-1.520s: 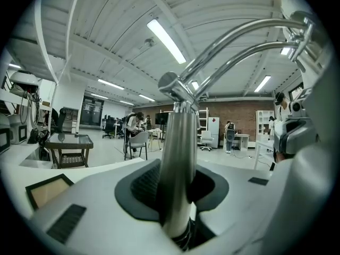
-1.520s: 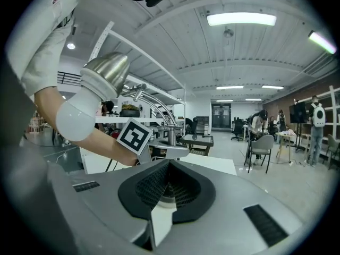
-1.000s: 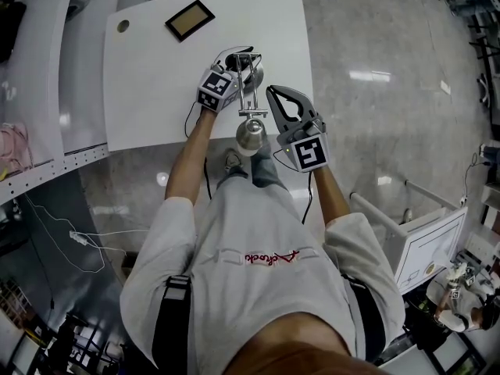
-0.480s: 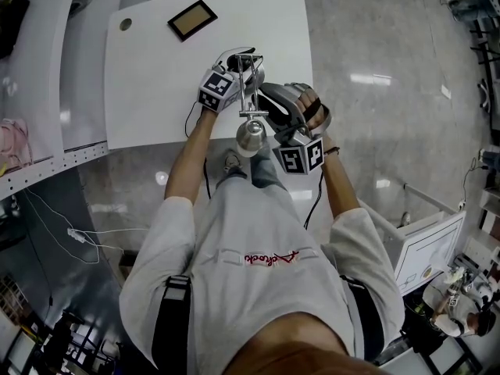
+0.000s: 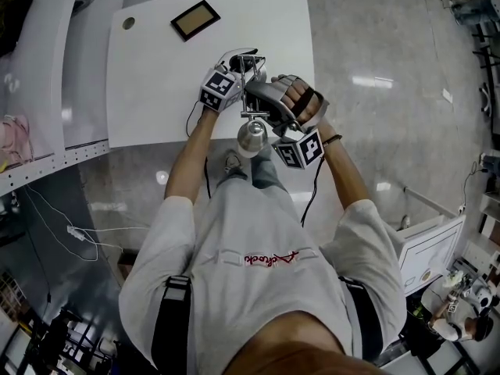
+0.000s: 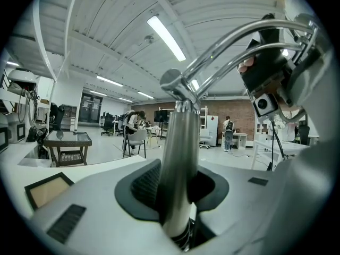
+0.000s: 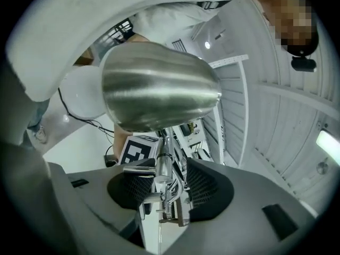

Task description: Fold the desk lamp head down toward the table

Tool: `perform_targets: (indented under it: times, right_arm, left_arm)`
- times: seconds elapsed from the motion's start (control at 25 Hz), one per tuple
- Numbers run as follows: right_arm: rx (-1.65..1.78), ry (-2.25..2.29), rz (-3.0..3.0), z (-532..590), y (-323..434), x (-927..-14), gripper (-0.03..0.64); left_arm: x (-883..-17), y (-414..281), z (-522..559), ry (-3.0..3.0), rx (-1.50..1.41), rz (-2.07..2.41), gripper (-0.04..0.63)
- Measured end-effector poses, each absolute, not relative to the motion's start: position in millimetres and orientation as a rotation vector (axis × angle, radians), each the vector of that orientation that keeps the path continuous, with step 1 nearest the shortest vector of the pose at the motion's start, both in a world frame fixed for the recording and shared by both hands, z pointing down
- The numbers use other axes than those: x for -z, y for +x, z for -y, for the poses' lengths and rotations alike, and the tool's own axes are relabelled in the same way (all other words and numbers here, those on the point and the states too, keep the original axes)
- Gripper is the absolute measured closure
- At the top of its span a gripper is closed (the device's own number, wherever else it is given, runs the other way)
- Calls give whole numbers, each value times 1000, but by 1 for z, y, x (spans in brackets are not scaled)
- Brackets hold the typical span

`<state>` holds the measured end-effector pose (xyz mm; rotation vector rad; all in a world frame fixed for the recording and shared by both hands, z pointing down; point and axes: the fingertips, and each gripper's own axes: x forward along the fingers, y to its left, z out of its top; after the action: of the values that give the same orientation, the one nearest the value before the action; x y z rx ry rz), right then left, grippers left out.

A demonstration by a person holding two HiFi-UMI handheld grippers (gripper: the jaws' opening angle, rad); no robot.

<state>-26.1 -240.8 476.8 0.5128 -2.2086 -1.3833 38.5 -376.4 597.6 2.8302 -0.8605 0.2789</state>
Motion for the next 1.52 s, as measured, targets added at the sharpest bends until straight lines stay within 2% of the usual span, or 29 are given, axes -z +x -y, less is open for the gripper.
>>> perform_targets:
  times: [0.88, 1.52]
  right_arm:
    - [1386, 474, 2290, 229, -42, -486, 446]
    - [1385, 468, 2304, 217, -42, -509, 400]
  left_arm:
    - [-596, 38, 377, 2823, -280, 856, 453]
    - [-595, 39, 377, 2825, -281, 858, 454]
